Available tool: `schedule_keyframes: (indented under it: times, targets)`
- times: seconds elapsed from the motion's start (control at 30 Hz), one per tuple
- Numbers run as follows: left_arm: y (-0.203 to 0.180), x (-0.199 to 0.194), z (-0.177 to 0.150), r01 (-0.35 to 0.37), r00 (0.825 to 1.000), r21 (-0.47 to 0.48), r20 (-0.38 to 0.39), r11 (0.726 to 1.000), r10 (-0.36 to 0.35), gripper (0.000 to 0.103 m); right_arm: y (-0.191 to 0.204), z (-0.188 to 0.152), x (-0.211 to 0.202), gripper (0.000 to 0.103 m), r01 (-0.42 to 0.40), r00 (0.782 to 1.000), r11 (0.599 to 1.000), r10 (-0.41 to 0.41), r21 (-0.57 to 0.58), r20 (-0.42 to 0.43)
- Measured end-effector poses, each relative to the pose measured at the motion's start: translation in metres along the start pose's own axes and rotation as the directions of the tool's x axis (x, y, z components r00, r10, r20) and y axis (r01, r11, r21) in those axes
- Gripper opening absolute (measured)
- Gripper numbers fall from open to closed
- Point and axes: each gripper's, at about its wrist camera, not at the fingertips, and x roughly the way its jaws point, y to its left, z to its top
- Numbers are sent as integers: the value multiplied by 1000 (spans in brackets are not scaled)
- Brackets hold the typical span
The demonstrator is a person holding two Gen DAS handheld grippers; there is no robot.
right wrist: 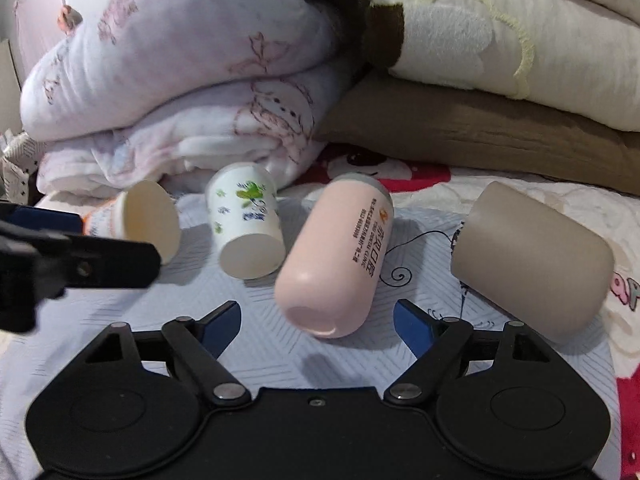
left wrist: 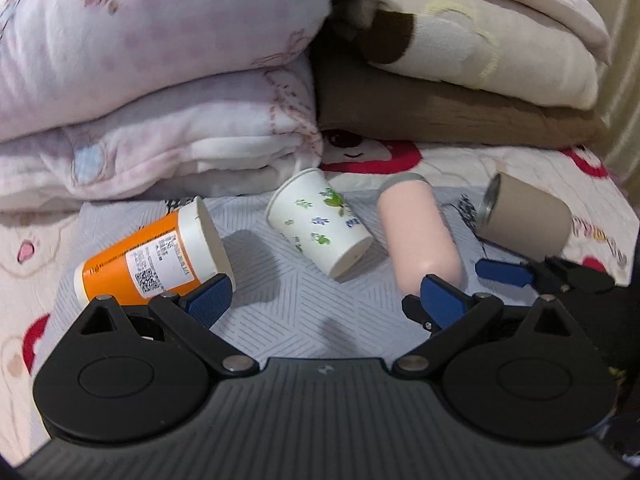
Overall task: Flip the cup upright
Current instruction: 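Move the right tool toward the lying pink cup and close around its middle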
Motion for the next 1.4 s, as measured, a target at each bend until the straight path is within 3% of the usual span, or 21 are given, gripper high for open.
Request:
schedule_keyframes:
  times: [0.17, 0.37, 0.5, 0.7, 0.73, 0.97, 1.2, 1.4]
  targets:
    - [7, 8, -2, -1, 1000, -22, -2, 1000, 1, 102, -4, 2, 20, 87, 35, 999, 999, -35, -24, 3]
    - [12, 18, 0, 33, 999, -99, -22, 995, -35, 102, -17, 7, 34, 88, 0, 1000, 993, 3, 121, -25]
    - [10, 24, 0, 59, 998, -108, -30, 992, -62, 102, -12, 8, 39, 88, -4, 999, 992, 8, 123, -31]
    - [10, 29, 0, 79, 996, -102, -31, 992, -83, 102, -14, 11, 44, 77, 15, 999, 989, -10, 145, -30]
    - [11, 28, 1, 82, 996, -101, -33, 991, -85, 102, -14, 11, 43, 69, 6, 999, 990, -2, 144, -32]
    - [15, 18, -4, 109, 993, -89, -38, 990, -113, 102, -19, 3, 32, 69, -17, 999, 974, 26, 227, -38]
    - [18, -2, -19, 139, 988, -81, -52, 987, -143, 102, -21, -16, 14, 69, -66, 997, 923, 79, 378, -20]
    - [26, -22, -36, 140, 988, -67, -59, 988, -144, 102, -2, -40, -5, 69, -84, 994, 934, 101, 348, -33]
